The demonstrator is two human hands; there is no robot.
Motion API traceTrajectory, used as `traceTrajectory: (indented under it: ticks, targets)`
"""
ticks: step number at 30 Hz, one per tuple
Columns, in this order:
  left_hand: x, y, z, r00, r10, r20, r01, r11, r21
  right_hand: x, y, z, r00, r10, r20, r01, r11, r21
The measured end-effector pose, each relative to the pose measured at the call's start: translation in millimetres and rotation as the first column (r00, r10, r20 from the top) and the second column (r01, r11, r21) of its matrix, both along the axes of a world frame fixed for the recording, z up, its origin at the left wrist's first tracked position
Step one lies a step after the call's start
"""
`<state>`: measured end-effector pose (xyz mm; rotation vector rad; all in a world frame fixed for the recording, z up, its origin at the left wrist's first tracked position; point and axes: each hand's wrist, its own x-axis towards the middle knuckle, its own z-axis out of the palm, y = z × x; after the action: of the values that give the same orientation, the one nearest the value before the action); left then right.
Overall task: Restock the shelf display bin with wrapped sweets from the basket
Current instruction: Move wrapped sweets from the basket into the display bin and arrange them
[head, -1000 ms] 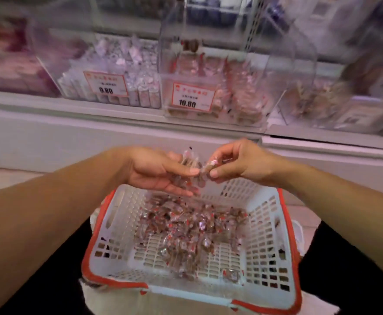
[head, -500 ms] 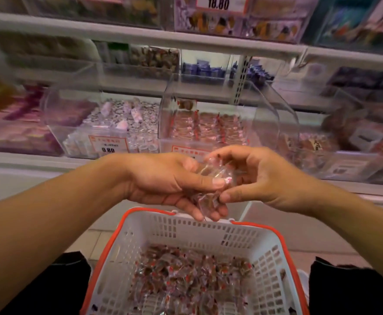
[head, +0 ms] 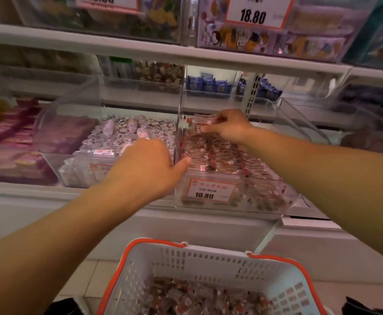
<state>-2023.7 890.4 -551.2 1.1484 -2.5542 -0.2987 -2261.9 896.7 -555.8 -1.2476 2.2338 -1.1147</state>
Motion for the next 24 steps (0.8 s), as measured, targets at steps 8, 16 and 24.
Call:
traceTrajectory:
  ticks: [8, 16, 24]
  targets:
    - [-8, -9, -18, 0.994, -0.058, -0.089, 0.051, 0.996, -0.079, -19, -50, -31, 0.915, -0.029, -0.402, 0.045, 0.998, 0.031]
    - [-6, -12, -12, 0.984, -0.129, -0.121, 0.130, 0.991, 0.005, -22, -51, -22, 0.777, 0.050, -0.627, 0.022, 0.994, 0.107]
    - [7, -1, -6, 0.968, -0.160, -0.193, 0.181, 0.979, 0.096, -19, -46, -8, 0.832, 0.117, -0.543, -0.002, 0.978, 0.207]
